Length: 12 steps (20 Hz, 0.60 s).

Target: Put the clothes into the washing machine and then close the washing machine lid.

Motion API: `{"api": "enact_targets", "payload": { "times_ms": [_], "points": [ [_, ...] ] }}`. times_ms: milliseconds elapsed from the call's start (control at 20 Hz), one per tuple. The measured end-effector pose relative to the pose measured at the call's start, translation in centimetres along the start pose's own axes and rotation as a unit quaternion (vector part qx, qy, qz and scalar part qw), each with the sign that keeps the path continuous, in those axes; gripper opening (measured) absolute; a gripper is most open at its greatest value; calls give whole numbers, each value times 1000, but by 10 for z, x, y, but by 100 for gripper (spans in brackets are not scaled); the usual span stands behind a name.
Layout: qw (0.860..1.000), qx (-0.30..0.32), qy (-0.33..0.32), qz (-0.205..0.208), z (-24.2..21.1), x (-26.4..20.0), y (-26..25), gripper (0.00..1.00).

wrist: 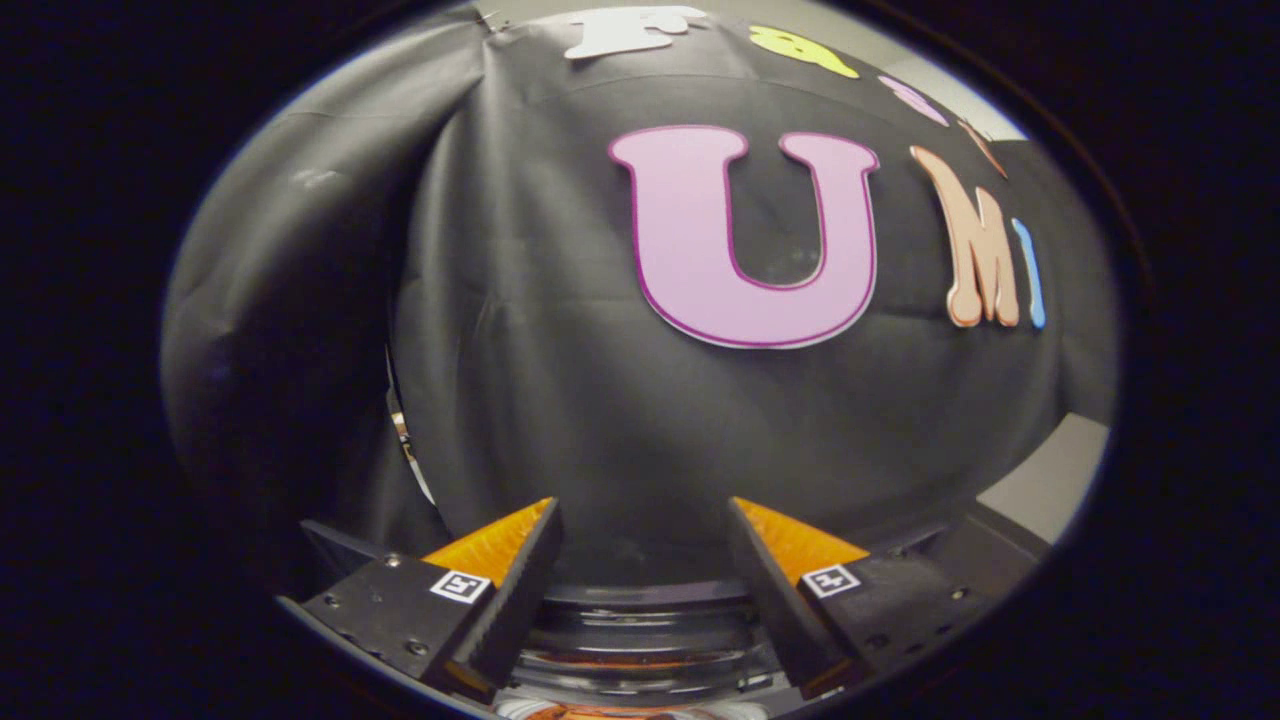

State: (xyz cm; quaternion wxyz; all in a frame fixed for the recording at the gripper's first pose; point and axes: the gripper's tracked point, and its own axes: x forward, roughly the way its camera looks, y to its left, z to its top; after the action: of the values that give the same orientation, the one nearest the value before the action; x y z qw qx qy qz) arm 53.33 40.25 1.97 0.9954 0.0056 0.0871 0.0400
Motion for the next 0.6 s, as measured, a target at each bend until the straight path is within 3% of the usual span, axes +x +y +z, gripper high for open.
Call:
{"api": "enact_targets", "payload": {
  "times_ms": [600],
  "points": [
    [1000, 1, 1, 5, -2, -29, -2, 98]
  ]
}}
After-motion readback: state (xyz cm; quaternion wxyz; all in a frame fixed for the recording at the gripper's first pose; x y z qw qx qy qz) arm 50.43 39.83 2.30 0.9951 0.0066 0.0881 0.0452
